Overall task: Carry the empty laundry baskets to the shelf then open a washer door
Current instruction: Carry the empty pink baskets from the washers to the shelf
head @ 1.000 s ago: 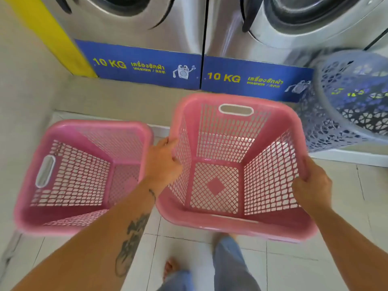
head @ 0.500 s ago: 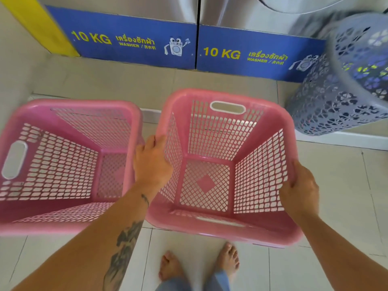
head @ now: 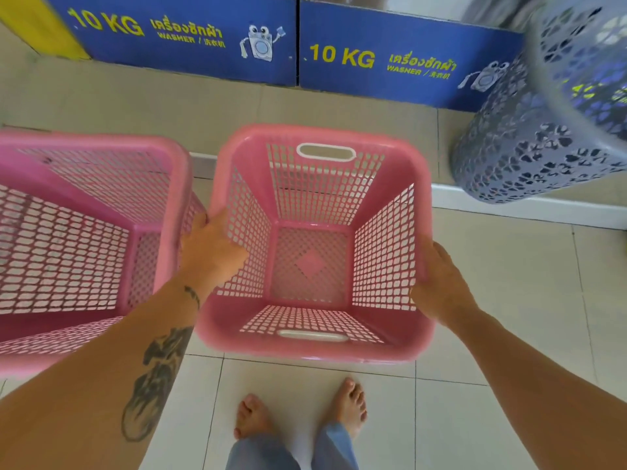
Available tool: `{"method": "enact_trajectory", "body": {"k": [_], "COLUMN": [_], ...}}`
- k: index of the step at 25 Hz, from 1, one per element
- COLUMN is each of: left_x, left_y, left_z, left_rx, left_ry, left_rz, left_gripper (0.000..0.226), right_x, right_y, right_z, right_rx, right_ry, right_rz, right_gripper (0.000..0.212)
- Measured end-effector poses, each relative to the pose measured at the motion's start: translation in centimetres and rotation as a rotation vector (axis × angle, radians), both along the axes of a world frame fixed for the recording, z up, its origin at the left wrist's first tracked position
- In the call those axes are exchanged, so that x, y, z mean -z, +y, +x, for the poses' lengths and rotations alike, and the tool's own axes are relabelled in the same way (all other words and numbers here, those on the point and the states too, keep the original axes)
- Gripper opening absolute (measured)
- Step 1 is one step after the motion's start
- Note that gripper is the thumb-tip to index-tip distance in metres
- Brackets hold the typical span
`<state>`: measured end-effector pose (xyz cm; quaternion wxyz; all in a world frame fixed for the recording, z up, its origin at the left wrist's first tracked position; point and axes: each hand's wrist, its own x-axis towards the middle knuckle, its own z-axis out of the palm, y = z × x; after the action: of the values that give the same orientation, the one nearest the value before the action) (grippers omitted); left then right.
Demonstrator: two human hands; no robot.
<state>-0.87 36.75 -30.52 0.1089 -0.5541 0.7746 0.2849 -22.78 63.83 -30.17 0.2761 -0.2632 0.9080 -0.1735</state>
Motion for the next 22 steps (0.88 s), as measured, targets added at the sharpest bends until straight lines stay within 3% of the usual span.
{"method": "enact_trajectory", "body": {"k": [3, 6, 8, 14, 22], "left_x": [-2.2, -5.7, -8.8, -18.3, -24.8], "left_y": [0.7, 2.1, 3.9, 10.9, 20.4], "left_z": [-0.2, -1.0, -2.1, -7.3, -22.1], "left_rx": [-0.001, -0.058, -0.079, 0.158, 0.308], "left_ry": [-0.015, 0.084, 0.169, 0.362, 0.483], "left_rz": [0.072, 0.074, 0.11, 0.135, 0.079], "left_gripper": [0.074, 0.051, 0.049, 0.045, 0.032], "right_x": [-1.9, -4.6, -7.3, -17.6, -25.7], "right_y": [0.3, 1.1, 2.2, 8.7, 19.9], "right_z": [-0.6, 0.2, 1.1, 0.3, -12.0], "right_rx": [-0.038, 0.107, 0.147, 0.173, 0.259], "right_ry": [-0.083, -0.155, -0.173, -0.107, -0.015], "right_rz": [0.068, 0.046, 0.008, -0.051, -0.156], "right_gripper": [0.063, 0.067, 0.069, 0.061, 0.058]}}
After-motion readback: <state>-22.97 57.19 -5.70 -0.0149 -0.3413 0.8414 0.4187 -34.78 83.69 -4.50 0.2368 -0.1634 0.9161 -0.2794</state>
